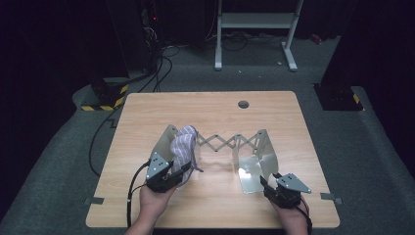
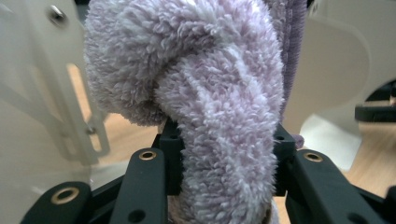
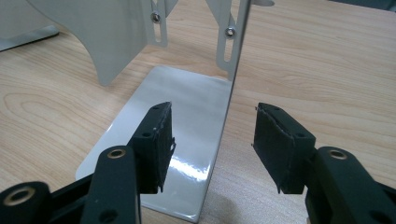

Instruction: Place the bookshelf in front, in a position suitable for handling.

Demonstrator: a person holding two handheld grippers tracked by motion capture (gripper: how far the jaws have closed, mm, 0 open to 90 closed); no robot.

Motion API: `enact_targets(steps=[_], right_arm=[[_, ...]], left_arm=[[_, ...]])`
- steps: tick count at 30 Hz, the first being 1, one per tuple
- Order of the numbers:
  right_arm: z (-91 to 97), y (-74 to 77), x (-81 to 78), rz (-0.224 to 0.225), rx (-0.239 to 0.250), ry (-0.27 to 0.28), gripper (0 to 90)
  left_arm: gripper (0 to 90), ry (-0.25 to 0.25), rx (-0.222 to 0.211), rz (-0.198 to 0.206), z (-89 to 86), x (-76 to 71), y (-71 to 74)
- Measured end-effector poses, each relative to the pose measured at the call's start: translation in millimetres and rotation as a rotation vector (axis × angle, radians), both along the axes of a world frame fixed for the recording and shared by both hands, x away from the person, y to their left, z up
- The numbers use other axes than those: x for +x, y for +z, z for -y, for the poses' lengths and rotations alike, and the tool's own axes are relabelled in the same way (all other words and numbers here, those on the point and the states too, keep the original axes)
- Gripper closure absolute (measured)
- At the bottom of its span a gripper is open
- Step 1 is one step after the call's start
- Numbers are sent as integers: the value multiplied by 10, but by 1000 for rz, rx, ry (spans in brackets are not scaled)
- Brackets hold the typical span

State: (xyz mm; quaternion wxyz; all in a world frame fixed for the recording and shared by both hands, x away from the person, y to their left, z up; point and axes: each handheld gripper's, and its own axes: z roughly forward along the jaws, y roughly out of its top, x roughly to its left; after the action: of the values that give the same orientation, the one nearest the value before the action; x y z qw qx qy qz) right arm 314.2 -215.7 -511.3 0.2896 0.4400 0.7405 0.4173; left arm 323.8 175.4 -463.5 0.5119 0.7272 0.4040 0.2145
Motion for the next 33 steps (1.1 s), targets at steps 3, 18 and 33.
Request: enact_targets(steps=[3, 18, 33], right_arm=[[-1, -1, 1, -1, 0, 1, 470], [15, 17, -5, 5, 5, -4, 470], [-30, 60, 19, 20, 22, 27, 555]], left_arm=[[616, -6, 22, -37, 32, 44, -106], [617, 28, 110, -185, 14, 125, -445], [631, 221, 60, -157, -533, 89, -378]])
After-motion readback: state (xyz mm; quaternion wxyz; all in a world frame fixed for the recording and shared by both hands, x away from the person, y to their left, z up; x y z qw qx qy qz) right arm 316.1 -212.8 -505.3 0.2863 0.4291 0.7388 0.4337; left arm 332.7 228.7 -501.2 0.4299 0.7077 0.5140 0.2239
